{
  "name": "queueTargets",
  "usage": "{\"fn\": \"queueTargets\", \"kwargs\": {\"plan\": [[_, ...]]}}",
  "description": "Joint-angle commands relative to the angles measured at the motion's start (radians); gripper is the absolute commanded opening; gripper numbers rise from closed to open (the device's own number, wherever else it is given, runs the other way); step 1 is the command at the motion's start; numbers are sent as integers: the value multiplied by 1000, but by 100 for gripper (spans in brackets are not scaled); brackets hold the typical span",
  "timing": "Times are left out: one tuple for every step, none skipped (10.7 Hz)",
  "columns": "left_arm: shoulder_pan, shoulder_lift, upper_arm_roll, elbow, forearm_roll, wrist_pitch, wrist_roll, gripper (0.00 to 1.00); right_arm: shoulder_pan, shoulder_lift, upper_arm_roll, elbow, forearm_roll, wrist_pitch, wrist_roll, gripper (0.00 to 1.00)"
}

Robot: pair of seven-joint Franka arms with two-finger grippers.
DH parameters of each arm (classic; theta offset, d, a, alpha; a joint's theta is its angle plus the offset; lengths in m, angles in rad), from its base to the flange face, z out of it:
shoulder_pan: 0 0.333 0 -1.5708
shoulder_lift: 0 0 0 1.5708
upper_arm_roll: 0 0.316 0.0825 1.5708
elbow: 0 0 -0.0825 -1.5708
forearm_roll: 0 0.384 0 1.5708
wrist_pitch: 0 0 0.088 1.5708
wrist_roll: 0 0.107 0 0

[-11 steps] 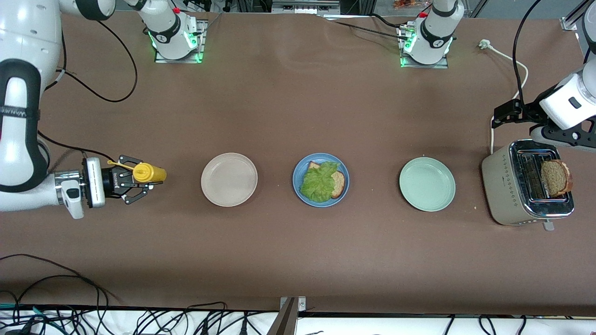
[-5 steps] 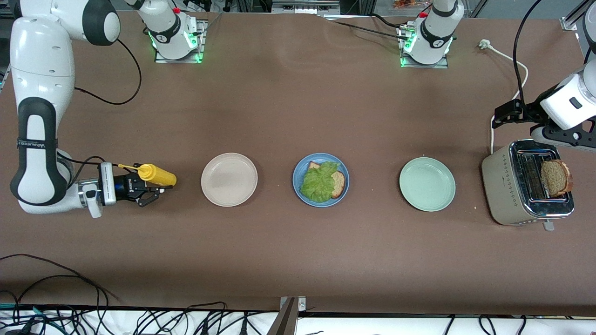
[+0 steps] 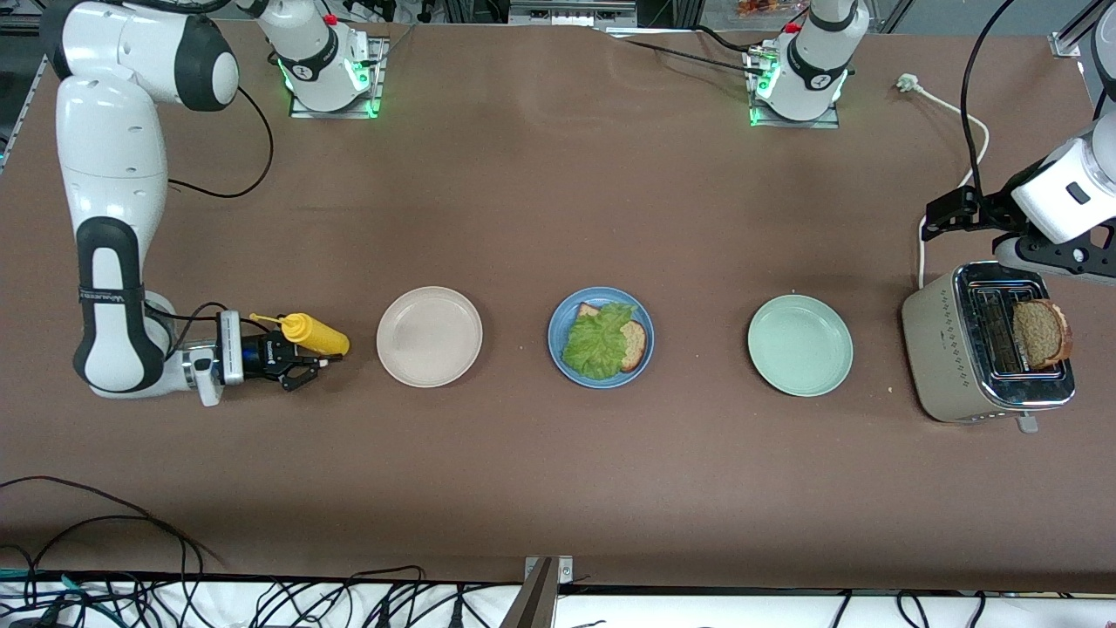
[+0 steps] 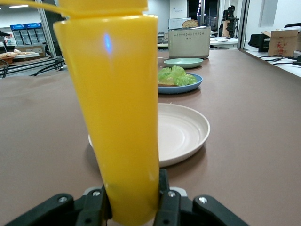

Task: Make sandwich in blue plate with both arms
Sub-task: 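Lower the mustard bottle onto the table with the right gripper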

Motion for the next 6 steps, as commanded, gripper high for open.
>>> {"fn": "queueTargets", "kwargs": {"plan": [[5,6,-1,21,2,-7,6,100,-9,43,12,31,30,31,-51,0],[5,8,-1,21,2,-7,6,100,-9,53,12,31,30,39,-56,0],[7,7,-3,19,2,-7,6,100,-9,61,12,32,30,43,-68,0],[5,8,-1,21,2,-7,6,100,-9,64,12,31,30,45,-71,0],[5,8,-1,21,2,-7,6,100,-11,67,12,31,30,48,-70,0],[5,8,-1,21,2,-7,6,100,-14,69,12,32,33,48,-71,13]]}}
